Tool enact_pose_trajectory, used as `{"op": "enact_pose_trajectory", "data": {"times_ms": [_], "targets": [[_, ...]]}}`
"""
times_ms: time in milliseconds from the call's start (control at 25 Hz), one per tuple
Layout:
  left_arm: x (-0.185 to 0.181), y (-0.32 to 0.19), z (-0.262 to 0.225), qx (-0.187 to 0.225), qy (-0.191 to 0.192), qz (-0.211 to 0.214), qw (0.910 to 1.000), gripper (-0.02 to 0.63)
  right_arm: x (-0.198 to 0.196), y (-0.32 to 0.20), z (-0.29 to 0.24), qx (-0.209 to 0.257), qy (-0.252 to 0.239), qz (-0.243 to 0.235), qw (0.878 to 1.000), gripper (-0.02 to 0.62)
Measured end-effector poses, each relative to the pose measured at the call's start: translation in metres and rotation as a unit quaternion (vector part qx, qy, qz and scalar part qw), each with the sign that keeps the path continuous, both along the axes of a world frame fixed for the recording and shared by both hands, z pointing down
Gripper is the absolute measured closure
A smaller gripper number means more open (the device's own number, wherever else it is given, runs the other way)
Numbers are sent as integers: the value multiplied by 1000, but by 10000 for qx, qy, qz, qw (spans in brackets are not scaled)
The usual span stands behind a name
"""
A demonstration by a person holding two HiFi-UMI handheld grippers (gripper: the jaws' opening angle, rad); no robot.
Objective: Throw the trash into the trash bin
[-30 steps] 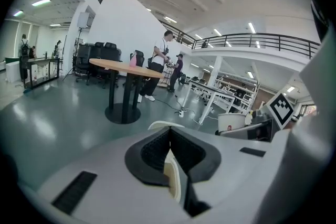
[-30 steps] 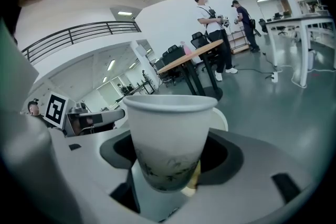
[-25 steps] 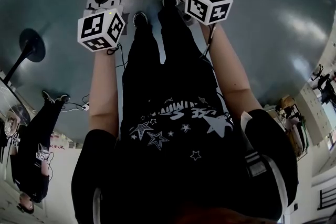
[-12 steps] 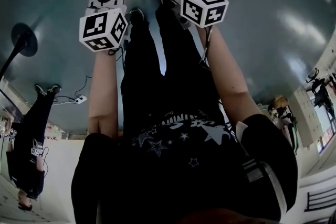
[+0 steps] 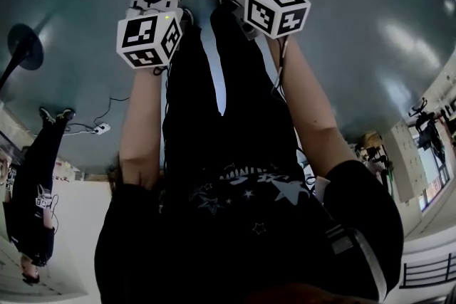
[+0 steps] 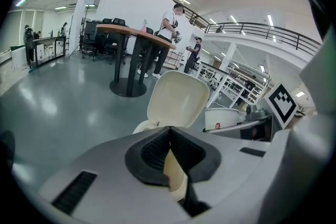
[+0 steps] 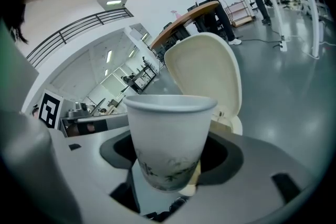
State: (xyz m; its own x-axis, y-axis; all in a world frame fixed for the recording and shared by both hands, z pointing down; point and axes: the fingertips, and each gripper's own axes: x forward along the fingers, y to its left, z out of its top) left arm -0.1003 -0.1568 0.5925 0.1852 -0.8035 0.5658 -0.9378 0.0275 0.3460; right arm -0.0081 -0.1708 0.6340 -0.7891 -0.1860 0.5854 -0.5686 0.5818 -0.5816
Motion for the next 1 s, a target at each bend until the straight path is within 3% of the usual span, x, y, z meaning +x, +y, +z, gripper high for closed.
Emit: {"op": "enact_pose_trajectory", "data": {"times_ms": [360,1000], "targets": [[-8,5,58,-452,25,-28,9990,595,-12,6,45,-159,192,-208,9995,284],[-12,25,113,-950,49,-101,9954,595,-21,28,106,-583,600,-527,9951,284]]}}
